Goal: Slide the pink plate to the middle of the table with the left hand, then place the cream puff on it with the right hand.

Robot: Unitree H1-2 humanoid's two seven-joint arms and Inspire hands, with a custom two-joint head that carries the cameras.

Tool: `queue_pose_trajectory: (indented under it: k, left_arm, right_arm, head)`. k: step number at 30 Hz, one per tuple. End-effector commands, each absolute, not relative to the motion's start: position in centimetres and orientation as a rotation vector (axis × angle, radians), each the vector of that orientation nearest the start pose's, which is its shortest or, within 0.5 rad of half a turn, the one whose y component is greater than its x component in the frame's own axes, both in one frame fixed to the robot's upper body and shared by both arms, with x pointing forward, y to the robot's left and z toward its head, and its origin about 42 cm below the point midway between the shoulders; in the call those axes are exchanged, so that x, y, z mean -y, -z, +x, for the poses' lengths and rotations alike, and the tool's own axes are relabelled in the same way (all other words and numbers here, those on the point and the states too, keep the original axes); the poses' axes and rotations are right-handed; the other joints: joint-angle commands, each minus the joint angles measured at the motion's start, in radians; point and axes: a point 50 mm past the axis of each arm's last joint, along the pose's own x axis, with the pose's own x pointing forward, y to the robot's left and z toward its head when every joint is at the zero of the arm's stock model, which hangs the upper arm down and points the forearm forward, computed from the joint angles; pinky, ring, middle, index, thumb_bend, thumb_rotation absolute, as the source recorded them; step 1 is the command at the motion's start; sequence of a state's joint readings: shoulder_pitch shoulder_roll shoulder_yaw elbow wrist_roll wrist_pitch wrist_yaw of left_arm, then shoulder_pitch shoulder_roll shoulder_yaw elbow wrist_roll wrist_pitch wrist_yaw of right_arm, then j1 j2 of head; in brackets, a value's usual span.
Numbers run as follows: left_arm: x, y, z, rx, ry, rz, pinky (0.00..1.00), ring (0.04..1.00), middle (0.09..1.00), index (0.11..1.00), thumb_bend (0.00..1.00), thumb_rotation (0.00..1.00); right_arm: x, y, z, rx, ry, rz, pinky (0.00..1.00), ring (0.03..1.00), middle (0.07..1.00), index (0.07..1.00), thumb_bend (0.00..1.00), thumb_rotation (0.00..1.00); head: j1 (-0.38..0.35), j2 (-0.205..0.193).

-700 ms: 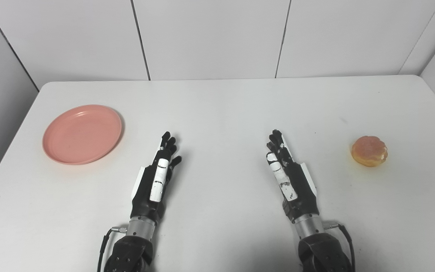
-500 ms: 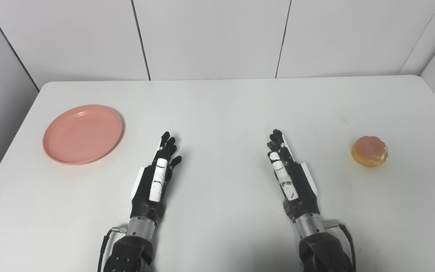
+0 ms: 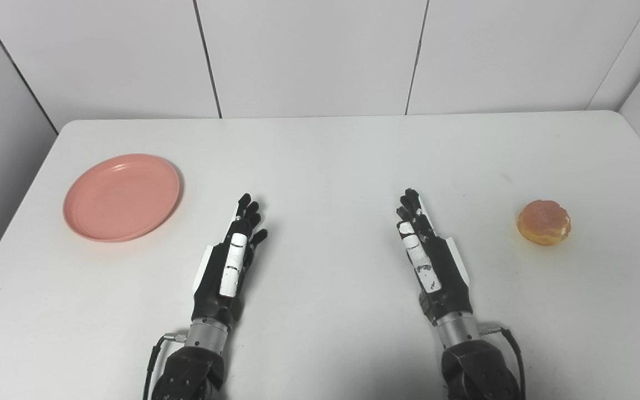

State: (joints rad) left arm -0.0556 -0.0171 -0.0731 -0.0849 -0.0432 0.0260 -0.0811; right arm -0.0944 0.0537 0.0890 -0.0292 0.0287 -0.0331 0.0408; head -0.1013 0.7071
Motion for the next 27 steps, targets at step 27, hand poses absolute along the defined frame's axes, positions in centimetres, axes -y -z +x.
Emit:
queue_pose_trajectory:
  k: [27]
  left_arm:
    - [-17.36,-13.67,30.43,0.136,0.205,-0.076,1.00,1.000,1.000,1.000,0.64,1.00]
  right_arm:
    - [16.19,-13.51,31.26,0.145,-0.164,0.071,1.00,1.000,1.000,1.000,0.73,0.84]
  head:
    - [0.005,-0.005]
